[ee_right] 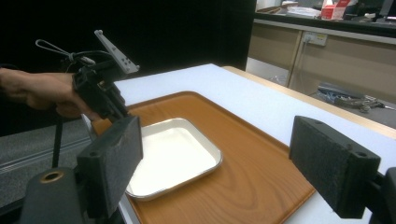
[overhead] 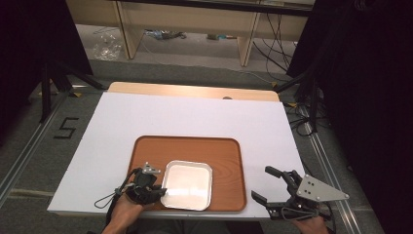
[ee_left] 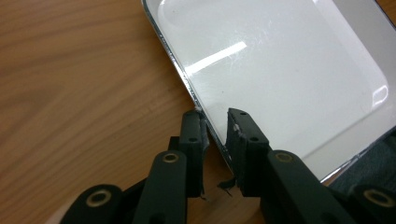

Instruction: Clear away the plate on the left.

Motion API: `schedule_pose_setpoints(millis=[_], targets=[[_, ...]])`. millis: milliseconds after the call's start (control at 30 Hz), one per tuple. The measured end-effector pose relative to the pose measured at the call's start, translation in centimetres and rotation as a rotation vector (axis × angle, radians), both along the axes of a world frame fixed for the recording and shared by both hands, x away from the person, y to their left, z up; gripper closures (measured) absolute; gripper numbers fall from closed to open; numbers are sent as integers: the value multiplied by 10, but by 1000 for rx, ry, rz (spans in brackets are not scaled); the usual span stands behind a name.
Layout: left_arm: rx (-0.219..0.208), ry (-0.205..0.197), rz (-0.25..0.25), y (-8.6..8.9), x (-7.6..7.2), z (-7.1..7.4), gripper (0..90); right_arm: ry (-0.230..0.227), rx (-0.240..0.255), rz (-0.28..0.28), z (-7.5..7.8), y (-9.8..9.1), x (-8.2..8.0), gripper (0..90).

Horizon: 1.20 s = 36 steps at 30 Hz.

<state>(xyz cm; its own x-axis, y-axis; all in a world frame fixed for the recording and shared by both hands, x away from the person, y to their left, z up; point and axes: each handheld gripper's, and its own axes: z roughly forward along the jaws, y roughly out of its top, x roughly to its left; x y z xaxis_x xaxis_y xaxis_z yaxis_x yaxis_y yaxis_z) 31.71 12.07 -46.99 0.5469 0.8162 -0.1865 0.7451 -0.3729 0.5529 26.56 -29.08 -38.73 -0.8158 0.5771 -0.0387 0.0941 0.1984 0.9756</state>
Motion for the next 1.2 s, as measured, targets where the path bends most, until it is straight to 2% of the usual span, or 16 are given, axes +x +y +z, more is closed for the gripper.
schedule_pose_setpoints(millis=[233, 300, 333, 433, 467, 633, 700, 767, 800, 833, 900, 967, 1033, 1167, 1200], targets=[[13, 11, -16, 0, -6, 1, 729, -5, -3, -9, 0, 0, -1, 185], [9, -2, -16, -2, -9, 1, 721, -3, -1, -10, 1, 0, 0, 184], [20, 18, -15, -3, -10, 2, 718, -3, 3, 2, 0, 0, 1, 185], [19, 16, -26, -3, -11, 2, 714, -4, -4, -8, 0, 0, -1, 185], [31, 17, -36, -4, -11, 3, 712, -2, 0, -7, 0, 0, 0, 185], [13, 0, -31, -4, -11, 2, 694, -5, -1, -9, 0, 0, -1, 185], [5, 3, -37, -4, -11, 3, 631, 0, 5, -1, 0, 0, 0, 185], [-1, 18, -21, -3, -10, 6, 565, 6, -13, 1, 1, -1, -1, 185], [1, 17, -35, -1, -9, 9, 539, -2, -1, -7, 0, 0, 0, 185], [-16, 7, -14, -1, -9, 10, 539, -2, -1, -7, 0, 0, 0, 185], [-17, -4, -21, 1, -9, 15, 487, 5, -12, -6, 0, 0, 0, 185], [-28, -43, -2, -1, -11, 17, 456, -4, -3, -3, 0, 0, 0, 185], [-32, -56, 8, -1, -11, 17, 441, 2, -1, -3, 0, 0, 0, 185], [-17, -77, -4, -2, -12, 22, 406, -3, -5, 1, 0, 0, 0, 185], [12, -94, -38, 1, -12, 26, 405, 6, -9, -5, 0, 0, 0, 185]])
